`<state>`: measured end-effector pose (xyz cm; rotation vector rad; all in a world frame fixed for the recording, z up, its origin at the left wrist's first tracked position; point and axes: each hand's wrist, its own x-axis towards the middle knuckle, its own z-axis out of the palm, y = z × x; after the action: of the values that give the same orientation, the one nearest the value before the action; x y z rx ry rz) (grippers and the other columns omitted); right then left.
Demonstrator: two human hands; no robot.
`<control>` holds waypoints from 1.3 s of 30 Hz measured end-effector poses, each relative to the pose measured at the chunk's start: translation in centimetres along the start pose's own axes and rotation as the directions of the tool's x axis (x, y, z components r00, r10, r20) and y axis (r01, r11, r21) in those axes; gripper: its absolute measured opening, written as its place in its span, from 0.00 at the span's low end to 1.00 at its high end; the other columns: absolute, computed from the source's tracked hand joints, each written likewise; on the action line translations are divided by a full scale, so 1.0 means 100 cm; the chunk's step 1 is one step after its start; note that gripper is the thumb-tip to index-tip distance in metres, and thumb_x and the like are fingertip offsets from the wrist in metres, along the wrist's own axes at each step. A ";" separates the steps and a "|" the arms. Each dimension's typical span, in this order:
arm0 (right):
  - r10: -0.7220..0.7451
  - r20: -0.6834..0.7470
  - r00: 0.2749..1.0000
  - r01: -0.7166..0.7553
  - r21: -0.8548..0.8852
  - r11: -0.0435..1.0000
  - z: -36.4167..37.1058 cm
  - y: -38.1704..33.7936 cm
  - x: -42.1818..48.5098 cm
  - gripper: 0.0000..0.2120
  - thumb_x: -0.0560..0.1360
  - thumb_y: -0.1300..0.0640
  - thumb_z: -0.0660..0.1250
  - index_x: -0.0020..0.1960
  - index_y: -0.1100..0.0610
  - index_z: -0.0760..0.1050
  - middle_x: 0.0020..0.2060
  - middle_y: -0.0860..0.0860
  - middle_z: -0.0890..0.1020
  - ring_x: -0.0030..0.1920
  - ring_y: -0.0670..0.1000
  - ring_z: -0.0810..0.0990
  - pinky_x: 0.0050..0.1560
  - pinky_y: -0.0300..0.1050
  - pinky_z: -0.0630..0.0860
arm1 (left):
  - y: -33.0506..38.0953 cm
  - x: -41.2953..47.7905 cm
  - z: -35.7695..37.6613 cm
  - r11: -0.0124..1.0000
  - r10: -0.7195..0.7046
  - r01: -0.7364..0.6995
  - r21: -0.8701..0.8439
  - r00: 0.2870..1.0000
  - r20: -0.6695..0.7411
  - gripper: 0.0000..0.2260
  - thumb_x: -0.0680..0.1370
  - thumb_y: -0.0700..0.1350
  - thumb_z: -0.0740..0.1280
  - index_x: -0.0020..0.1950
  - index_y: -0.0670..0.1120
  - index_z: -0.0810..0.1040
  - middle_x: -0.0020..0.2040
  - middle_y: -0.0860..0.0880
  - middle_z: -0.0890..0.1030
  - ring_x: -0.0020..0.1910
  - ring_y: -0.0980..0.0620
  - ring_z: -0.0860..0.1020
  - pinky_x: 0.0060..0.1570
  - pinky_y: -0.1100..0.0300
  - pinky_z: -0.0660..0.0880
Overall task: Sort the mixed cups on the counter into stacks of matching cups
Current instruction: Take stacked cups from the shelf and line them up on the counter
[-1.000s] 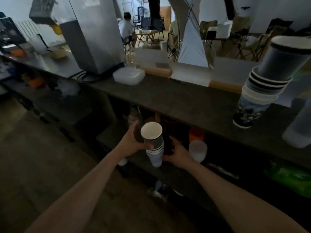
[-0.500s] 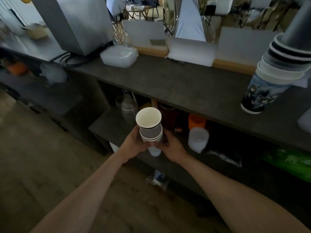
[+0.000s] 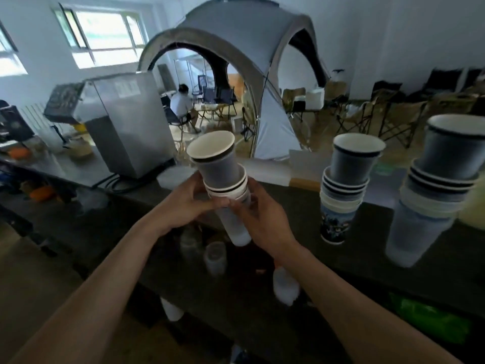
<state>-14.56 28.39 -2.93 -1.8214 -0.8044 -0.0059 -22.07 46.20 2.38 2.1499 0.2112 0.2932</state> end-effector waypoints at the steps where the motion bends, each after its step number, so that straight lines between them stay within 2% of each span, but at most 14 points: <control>1: -0.009 -0.022 1.000 0.008 -0.010 1.000 -0.013 -0.004 0.005 0.31 0.75 0.36 0.63 0.75 0.44 0.61 0.61 0.49 0.80 0.59 0.51 0.80 0.55 0.51 0.78 | 0.013 0.010 0.004 0.999 0.032 -0.032 0.016 0.999 -0.013 0.34 0.67 0.52 0.78 0.70 0.57 0.68 0.61 0.61 0.80 0.57 0.65 0.78 0.53 0.61 0.78; 5: -0.011 -0.121 0.993 0.000 -0.089 0.996 -0.052 0.001 0.019 0.29 0.78 0.40 0.62 0.75 0.49 0.60 0.61 0.54 0.80 0.59 0.56 0.80 0.54 0.52 0.77 | 0.047 0.048 0.033 0.995 0.091 -0.092 0.036 0.996 0.028 0.34 0.68 0.52 0.78 0.69 0.58 0.66 0.60 0.59 0.80 0.56 0.63 0.79 0.52 0.61 0.79; 8: 0.044 -0.142 0.989 -0.063 -0.136 0.989 -0.070 0.020 0.023 0.29 0.79 0.44 0.62 0.76 0.52 0.59 0.62 0.57 0.80 0.59 0.59 0.79 0.56 0.52 0.76 | 0.056 0.068 0.060 0.994 0.102 -0.104 0.024 0.991 0.087 0.34 0.71 0.48 0.77 0.72 0.55 0.64 0.59 0.60 0.77 0.52 0.68 0.77 0.44 0.73 0.76; 10: 0.075 -0.167 0.983 -0.099 -0.141 0.985 -0.077 0.033 0.021 0.27 0.80 0.48 0.63 0.75 0.55 0.62 0.63 0.57 0.79 0.61 0.59 0.78 0.57 0.45 0.72 | 0.052 0.079 0.076 0.994 0.099 -0.105 0.038 0.986 0.133 0.35 0.71 0.46 0.77 0.74 0.53 0.63 0.59 0.59 0.77 0.49 0.71 0.76 0.41 0.76 0.74; 12: 0.068 -0.195 0.979 -0.098 -0.148 0.984 -0.078 0.041 0.019 0.23 0.80 0.52 0.64 0.72 0.58 0.67 0.62 0.59 0.79 0.61 0.59 0.78 0.57 0.43 0.70 | 0.041 0.088 0.087 0.995 0.087 -0.092 0.028 0.983 0.163 0.39 0.69 0.49 0.79 0.75 0.51 0.62 0.63 0.55 0.77 0.55 0.64 0.78 0.48 0.71 0.76; 14: 0.069 -0.211 0.975 -0.106 -0.169 0.980 -0.076 0.046 0.019 0.20 0.80 0.54 0.64 0.70 0.60 0.69 0.59 0.60 0.80 0.59 0.61 0.79 0.57 0.48 0.72 | 0.032 0.097 0.091 0.998 0.068 -0.070 0.007 0.986 0.150 0.40 0.68 0.51 0.79 0.76 0.52 0.63 0.66 0.52 0.78 0.59 0.56 0.79 0.54 0.61 0.77; 19: 0.101 -0.193 0.976 -0.160 -0.324 0.933 -0.068 0.047 0.026 0.26 0.79 0.54 0.63 0.73 0.61 0.61 0.57 0.60 0.80 0.54 0.60 0.80 0.56 0.53 0.75 | 0.034 0.105 0.092 0.998 0.063 -0.067 0.021 0.984 0.169 0.38 0.71 0.52 0.77 0.76 0.54 0.61 0.66 0.55 0.76 0.60 0.56 0.77 0.51 0.64 0.75; 22: 0.122 -0.165 0.979 -0.175 -0.360 0.916 -0.063 0.047 0.023 0.30 0.74 0.57 0.64 0.74 0.62 0.59 0.59 0.60 0.78 0.56 0.60 0.78 0.56 0.53 0.75 | 0.032 0.105 0.089 0.998 0.052 -0.058 0.031 0.984 0.172 0.37 0.72 0.50 0.76 0.76 0.54 0.61 0.61 0.56 0.77 0.52 0.64 0.77 0.45 0.69 0.74; 24: 0.162 -0.158 0.974 -0.210 -0.361 0.909 -0.063 0.042 0.019 0.31 0.73 0.57 0.66 0.73 0.61 0.60 0.61 0.59 0.77 0.59 0.59 0.77 0.58 0.52 0.75 | 0.029 0.105 0.085 0.998 0.040 -0.046 0.033 0.983 0.178 0.38 0.70 0.52 0.77 0.75 0.54 0.62 0.61 0.54 0.79 0.52 0.65 0.78 0.49 0.64 0.76; 27: 0.146 -0.161 0.976 -0.200 -0.403 0.893 -0.070 0.027 0.006 0.28 0.73 0.56 0.66 0.70 0.59 0.62 0.61 0.57 0.76 0.59 0.57 0.77 0.57 0.51 0.75 | 0.030 0.100 0.074 0.995 0.045 -0.060 0.075 0.983 0.181 0.45 0.64 0.61 0.80 0.76 0.55 0.62 0.62 0.53 0.80 0.58 0.55 0.80 0.57 0.52 0.79; 31: 0.040 -0.147 0.988 -0.101 -0.435 0.895 -0.096 -0.001 -0.018 0.20 0.76 0.53 0.66 0.66 0.52 0.69 0.54 0.49 0.82 0.52 0.49 0.80 0.53 0.47 0.79 | 0.056 0.082 0.057 0.976 0.127 -0.132 0.172 0.991 0.040 0.51 0.55 0.71 0.77 0.74 0.56 0.64 0.60 0.55 0.77 0.57 0.51 0.79 0.56 0.47 0.78; 33: -0.030 -0.165 0.986 -0.037 -0.393 0.919 -0.117 -0.019 -0.022 0.23 0.76 0.52 0.66 0.70 0.47 0.67 0.54 0.47 0.83 0.52 0.45 0.81 0.53 0.44 0.80 | 0.081 0.073 0.052 0.976 0.186 -0.168 0.139 0.974 -0.129 0.45 0.62 0.64 0.76 0.74 0.51 0.64 0.58 0.51 0.77 0.52 0.52 0.79 0.50 0.48 0.80; 35: -0.096 -0.232 0.968 -0.004 -0.396 0.918 -0.143 -0.034 -0.023 0.22 0.77 0.53 0.66 0.70 0.47 0.67 0.54 0.45 0.83 0.52 0.41 0.81 0.53 0.39 0.78 | 0.110 0.064 0.056 0.956 0.292 -0.279 0.087 0.928 -0.231 0.34 0.69 0.57 0.74 0.72 0.48 0.68 0.55 0.50 0.79 0.47 0.57 0.78 0.43 0.57 0.78; 39: -0.134 -0.363 0.922 -0.017 -0.384 0.923 -0.197 -0.049 -0.029 0.21 0.77 0.52 0.66 0.69 0.48 0.69 0.52 0.45 0.84 0.50 0.41 0.82 0.51 0.41 0.80 | 0.156 0.045 0.093 0.895 0.444 -0.440 0.066 0.873 -0.199 0.27 0.70 0.59 0.72 0.65 0.50 0.73 0.48 0.54 0.81 0.45 0.58 0.80 0.40 0.61 0.76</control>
<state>-12.19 11.22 8.14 -2.0668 -0.6026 -0.5823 -14.44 31.34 10.82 2.1665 -0.1692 0.7889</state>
